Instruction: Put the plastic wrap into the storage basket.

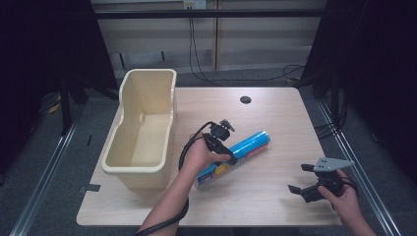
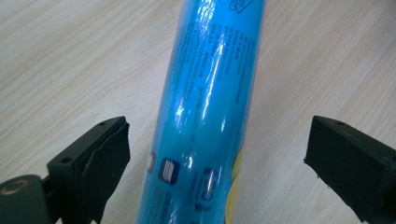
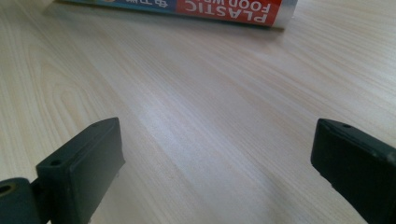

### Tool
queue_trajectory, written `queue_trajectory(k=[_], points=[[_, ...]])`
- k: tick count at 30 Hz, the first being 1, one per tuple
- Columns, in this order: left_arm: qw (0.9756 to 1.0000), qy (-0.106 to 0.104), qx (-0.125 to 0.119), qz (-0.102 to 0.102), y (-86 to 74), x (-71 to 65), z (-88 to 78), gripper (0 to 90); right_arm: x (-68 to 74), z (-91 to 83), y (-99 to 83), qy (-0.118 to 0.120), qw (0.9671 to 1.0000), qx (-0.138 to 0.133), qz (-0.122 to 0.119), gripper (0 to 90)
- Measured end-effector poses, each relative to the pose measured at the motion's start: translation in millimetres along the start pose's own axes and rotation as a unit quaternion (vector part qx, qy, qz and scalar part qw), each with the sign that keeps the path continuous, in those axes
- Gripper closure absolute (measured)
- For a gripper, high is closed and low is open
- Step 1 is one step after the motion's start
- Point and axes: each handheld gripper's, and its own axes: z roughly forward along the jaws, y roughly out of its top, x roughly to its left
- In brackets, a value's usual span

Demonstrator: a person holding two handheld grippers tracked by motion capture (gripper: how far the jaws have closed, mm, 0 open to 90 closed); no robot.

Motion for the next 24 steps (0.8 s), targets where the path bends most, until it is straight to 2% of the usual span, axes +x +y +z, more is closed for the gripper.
queue_trajectory(k=[4, 7, 8, 12, 14, 16, 19, 20, 22, 23, 24], points=[[0.9998, 0.002, 0.015, 0.009, 4.4, -1.7, 8.0, 7.6, -0.4, 0.1, -0.6, 0.001, 1.0, 0.001, 0.002, 2.5], [0.9989, 0.006, 0.032, 0.032, 11.0, -2.5, 15.8, 8.1, -0.6, -0.2, -0.7, 0.003, 1.0, 0.0, 0.003, 2.4], [0.9992, 0.005, 0.031, 0.026, 12.4, -3.2, 18.0, 8.3, -0.7, -0.2, -0.7, 0.003, 1.0, 0.0, 0.003, 2.4], [0.999, 0.004, 0.036, 0.025, 16.7, -2.4, 23.0, 9.1, -0.8, 0.0, -0.9, 0.003, 1.0, 0.001, 0.003, 2.4], [0.9986, 0.008, 0.041, 0.034, 20.2, -1.5, 27.0, 9.7, -0.8, -0.1, -1.0, 0.003, 1.0, 0.0, 0.003, 2.5], [0.9986, 0.009, 0.041, 0.031, 20.7, -2.0, 28.5, 10.4, -0.9, -0.2, -1.1, 0.003, 1.0, 0.0, 0.002, 2.5], [0.9978, 0.011, 0.05, 0.041, 22.0, -0.7, 33.0, 12.0, -1.4, -0.6, -1.6, 0.002, 1.0, 0.0, 0.003, 2.4], [0.9985, 0.006, 0.048, 0.027, 21.5, -1.2, 35.4, 12.6, -2.1, -0.9, -1.8, 0.002, 1.0, -0.001, 0.003, 2.4], [0.9981, 0.009, 0.054, 0.029, 21.3, 0.9, 38.2, 12.8, -2.0, -1.2, -1.8, 0.002, 1.0, -0.001, 0.005, 2.5], [0.9978, 0.011, 0.055, 0.037, 21.2, 2.5, 39.6, 13.8, -2.3, -1.5, -1.8, 0.0, 1.0, -0.003, 0.004, 2.4], [0.9979, 0.01, 0.056, 0.031, 20.5, 2.6, 40.8, 14.1, -1.8, -1.7, -1.7, 0.001, 1.0, -0.003, 0.007, 2.4]])
